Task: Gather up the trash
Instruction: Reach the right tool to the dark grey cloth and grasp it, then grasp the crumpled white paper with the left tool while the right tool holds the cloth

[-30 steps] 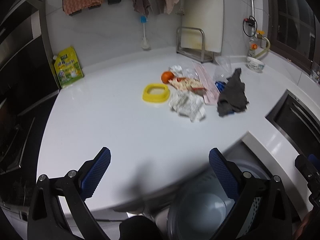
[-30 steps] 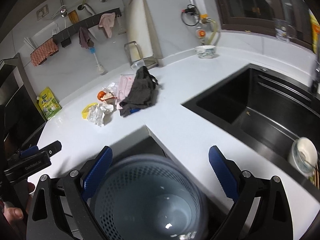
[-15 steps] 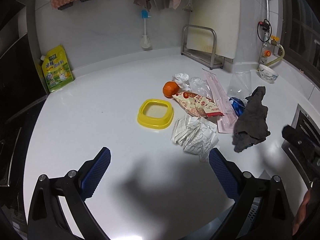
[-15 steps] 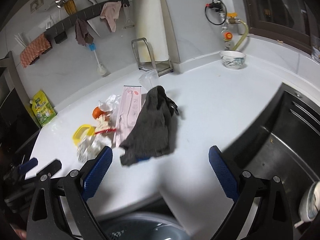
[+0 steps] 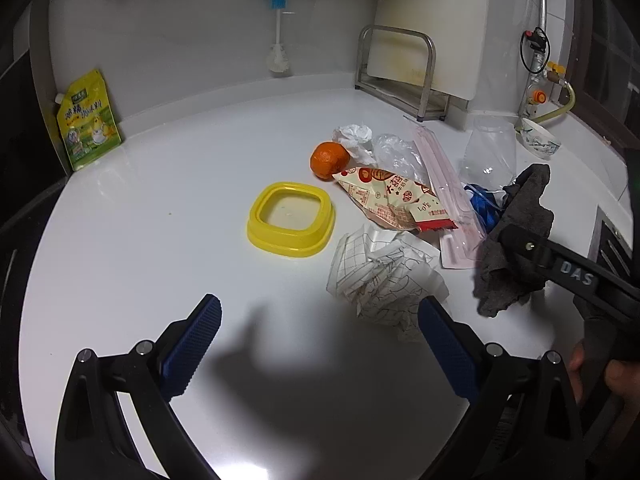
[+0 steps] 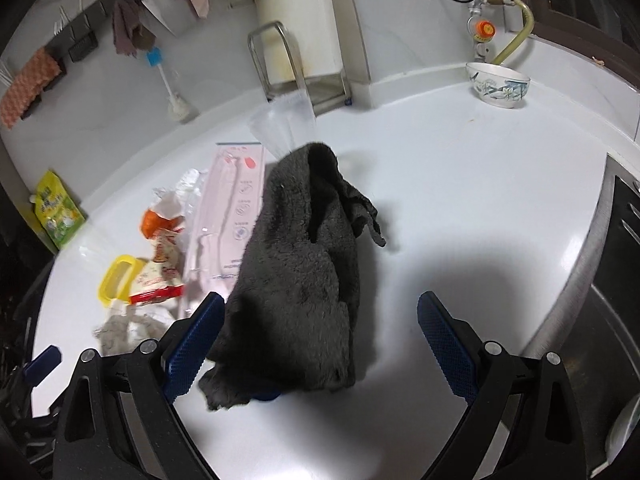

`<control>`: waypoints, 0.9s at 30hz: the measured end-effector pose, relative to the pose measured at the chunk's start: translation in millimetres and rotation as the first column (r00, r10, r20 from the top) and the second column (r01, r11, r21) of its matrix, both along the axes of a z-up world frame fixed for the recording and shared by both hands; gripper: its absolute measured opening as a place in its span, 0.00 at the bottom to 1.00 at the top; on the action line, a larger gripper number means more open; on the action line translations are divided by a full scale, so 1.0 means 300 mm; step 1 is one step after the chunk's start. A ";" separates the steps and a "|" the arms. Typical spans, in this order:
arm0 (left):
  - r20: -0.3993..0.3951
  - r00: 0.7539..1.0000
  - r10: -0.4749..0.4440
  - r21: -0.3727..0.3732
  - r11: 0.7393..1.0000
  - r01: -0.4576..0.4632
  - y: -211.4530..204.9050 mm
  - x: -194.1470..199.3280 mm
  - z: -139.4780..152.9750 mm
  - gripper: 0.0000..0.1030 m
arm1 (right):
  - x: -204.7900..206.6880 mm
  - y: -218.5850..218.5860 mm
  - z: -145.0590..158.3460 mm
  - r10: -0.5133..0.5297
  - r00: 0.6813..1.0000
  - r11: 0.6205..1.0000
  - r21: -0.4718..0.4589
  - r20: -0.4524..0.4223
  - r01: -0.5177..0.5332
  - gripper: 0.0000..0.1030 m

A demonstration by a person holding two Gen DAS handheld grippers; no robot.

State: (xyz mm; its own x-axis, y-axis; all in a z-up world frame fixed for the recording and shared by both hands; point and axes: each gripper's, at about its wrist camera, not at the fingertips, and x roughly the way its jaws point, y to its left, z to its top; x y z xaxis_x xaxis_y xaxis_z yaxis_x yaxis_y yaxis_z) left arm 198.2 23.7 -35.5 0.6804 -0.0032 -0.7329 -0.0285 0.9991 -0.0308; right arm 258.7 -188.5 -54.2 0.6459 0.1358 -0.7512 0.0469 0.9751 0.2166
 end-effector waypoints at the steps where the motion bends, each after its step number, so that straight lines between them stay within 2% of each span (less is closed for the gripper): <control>1: -0.003 1.000 -0.001 -0.006 1.000 0.001 0.000 0.003 -0.002 0.94 | 0.007 0.002 -0.005 0.003 1.000 1.000 -0.003 -0.004 -0.003 0.90; 6: -0.010 1.000 -0.004 -0.005 1.000 0.004 -0.011 0.015 -0.011 0.94 | 0.010 0.010 -0.006 0.009 1.000 1.000 -0.027 0.003 -0.009 0.86; 8: -0.012 1.000 -0.005 -0.004 1.000 0.005 -0.013 0.017 -0.013 0.94 | 0.005 0.009 -0.002 0.018 1.000 1.000 -0.022 0.003 -0.017 0.65; 9: -0.013 1.000 -0.005 -0.004 1.000 0.005 -0.014 0.017 -0.013 0.94 | 0.002 0.007 -0.002 0.025 1.000 1.000 -0.013 -0.011 -0.025 0.49; 13: -0.008 1.000 -0.006 -0.014 1.000 0.006 -0.014 0.010 -0.006 0.94 | -0.026 -0.015 0.010 0.023 1.000 0.999 0.024 -0.016 -0.023 0.23; 18: -0.014 1.000 -0.005 -0.014 1.000 0.005 -0.017 0.008 -0.009 0.94 | -0.083 -0.048 0.043 0.014 1.000 0.999 0.045 0.013 -0.015 0.16; 27: -0.008 1.000 -0.006 -0.014 1.000 0.006 -0.038 0.007 -0.004 0.94 | -0.197 -0.150 0.100 0.013 0.997 0.992 0.125 0.082 -0.023 0.13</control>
State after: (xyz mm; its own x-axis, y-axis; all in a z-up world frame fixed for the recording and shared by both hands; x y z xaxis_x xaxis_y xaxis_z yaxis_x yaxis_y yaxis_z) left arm 200.5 12.3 -36.8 0.6746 -0.0177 -0.7379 -0.0224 0.9988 -0.0445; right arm 199.6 -233.6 -24.1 0.7007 0.2381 -0.6725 0.0070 0.9404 0.3401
